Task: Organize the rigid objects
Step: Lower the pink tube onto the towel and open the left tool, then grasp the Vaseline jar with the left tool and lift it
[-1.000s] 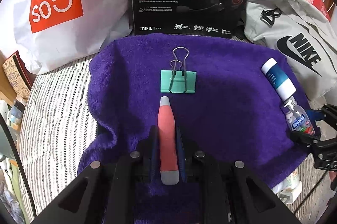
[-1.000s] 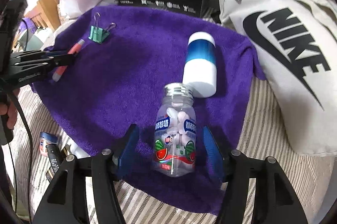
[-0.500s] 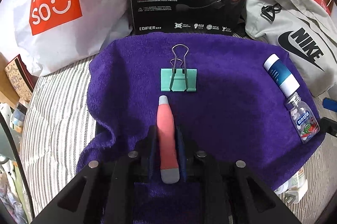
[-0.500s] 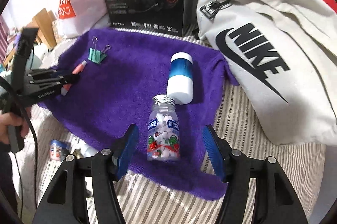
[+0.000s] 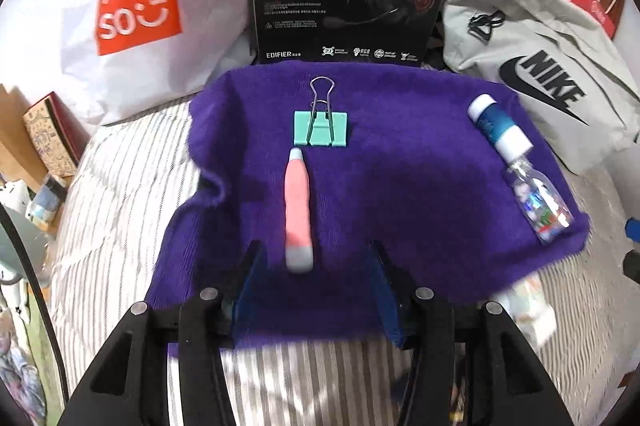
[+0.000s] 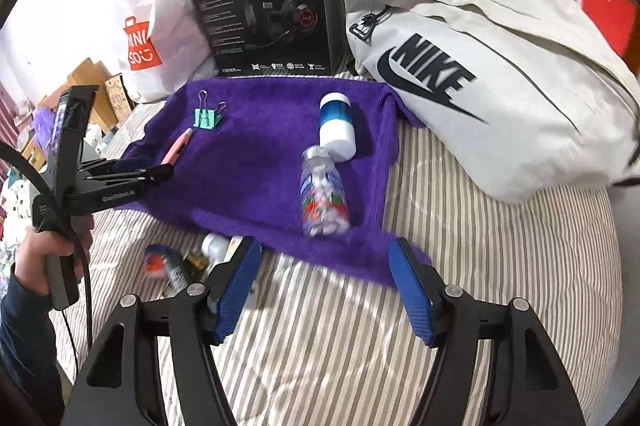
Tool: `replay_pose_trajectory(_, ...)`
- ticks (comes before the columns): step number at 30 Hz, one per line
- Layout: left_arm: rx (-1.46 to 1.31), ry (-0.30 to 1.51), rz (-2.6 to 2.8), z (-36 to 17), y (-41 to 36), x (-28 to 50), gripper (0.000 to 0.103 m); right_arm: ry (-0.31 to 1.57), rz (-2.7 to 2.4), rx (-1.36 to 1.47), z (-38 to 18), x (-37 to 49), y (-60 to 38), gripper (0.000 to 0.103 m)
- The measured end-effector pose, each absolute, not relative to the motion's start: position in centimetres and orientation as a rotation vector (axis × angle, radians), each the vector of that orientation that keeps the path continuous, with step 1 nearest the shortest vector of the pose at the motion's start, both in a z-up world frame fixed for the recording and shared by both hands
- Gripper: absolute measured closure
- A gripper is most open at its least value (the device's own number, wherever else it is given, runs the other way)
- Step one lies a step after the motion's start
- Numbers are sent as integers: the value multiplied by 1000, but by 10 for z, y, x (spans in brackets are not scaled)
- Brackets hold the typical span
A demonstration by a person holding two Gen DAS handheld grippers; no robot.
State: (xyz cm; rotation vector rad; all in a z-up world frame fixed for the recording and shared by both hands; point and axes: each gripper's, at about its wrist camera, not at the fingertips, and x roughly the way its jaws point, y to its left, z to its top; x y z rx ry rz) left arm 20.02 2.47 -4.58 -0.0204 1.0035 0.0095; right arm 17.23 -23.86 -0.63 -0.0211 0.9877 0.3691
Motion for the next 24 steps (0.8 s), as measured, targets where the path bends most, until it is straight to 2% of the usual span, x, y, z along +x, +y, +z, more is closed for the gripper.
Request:
replay_pose_trajectory(7,-74,989,-11,-34,17,151,54,1007,330,58,-10,141,-250,33)
replay_pose_trajectory(12,-76,1007,-18,-45,5,130,54,992,326,80,-9,120,-251,33)
replay_pose_trajectory(24,-88,1034,-46,-70,-24,123,54,975,293,97,-8,87,-262,32)
